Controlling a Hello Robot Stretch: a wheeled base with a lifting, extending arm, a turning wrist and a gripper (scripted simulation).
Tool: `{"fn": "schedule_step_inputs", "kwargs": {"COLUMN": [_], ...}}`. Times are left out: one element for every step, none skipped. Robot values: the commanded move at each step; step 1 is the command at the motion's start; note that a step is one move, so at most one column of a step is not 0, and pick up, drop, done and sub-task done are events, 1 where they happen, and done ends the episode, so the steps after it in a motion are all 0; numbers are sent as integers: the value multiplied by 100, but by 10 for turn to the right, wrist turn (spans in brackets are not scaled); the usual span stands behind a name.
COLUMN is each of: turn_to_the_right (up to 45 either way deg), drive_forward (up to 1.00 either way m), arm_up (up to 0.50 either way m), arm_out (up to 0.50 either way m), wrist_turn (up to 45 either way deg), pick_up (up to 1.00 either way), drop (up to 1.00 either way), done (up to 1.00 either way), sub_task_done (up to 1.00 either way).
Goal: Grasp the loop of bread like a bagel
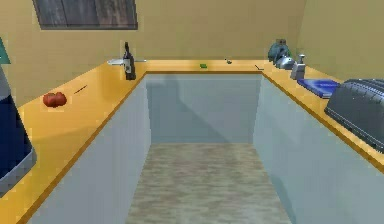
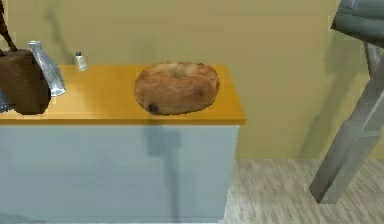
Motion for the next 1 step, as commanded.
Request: {"fn": "schedule_step_inputs", "kwargs": {"turn_to_the_right": [0], "drive_forward": [0], "arm_up": [50], "arm_out": [0], "wrist_turn": [0], "pick_up": [0], "drop": [0], "done": [0], "sub_task_done": [0]}}
